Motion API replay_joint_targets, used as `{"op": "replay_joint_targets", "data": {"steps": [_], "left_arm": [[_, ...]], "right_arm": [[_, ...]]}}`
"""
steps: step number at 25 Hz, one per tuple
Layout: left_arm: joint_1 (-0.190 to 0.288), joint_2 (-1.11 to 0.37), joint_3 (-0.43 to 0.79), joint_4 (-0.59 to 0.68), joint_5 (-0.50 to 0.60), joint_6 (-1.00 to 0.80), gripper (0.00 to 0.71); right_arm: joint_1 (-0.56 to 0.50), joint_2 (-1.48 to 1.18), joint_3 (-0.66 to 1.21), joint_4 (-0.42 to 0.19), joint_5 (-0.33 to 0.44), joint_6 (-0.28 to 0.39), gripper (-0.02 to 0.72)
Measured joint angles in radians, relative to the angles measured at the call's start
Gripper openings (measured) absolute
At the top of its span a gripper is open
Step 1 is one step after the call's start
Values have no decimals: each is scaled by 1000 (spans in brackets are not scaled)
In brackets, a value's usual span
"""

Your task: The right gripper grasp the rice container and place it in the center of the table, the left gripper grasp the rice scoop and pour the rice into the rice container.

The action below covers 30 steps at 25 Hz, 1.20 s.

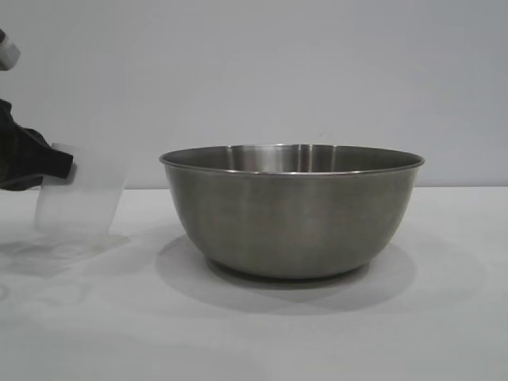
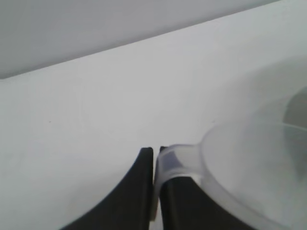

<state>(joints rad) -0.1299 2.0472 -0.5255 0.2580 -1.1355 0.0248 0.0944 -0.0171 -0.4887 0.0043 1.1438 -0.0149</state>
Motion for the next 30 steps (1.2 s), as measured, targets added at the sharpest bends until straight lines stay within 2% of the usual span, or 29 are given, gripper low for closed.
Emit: {"op": "replay_joint_targets", "data": {"steps": [5, 6, 9, 11, 15, 16, 17, 24, 27, 30], "left_arm": [[0, 14, 40, 0, 0, 25, 0], [0, 14, 47, 0, 0, 32, 48], [0, 14, 74, 0, -1, 40, 48], [0, 14, 97, 0, -1, 41, 108], [0, 5, 140, -9, -1, 53, 97], [0, -4, 146, -14, -1, 60, 138], [0, -14, 155, -26, -1, 63, 145], [2, -67, 169, -113, -1, 63, 149], [44, -81, 169, -116, -2, 63, 149], [134, -83, 163, -105, -2, 44, 149]], "right_arm": [[0, 0, 0, 0, 0, 0, 365], [0, 0, 0, 0, 0, 0, 365], [0, 0, 0, 0, 0, 0, 365], [0, 0, 0, 0, 0, 0, 365], [0, 0, 0, 0, 0, 0, 365], [0, 0, 0, 0, 0, 0, 365], [0, 0, 0, 0, 0, 0, 365], [0, 0, 0, 0, 0, 0, 365], [0, 0, 0, 0, 0, 0, 365], [0, 0, 0, 0, 0, 0, 365]]}}
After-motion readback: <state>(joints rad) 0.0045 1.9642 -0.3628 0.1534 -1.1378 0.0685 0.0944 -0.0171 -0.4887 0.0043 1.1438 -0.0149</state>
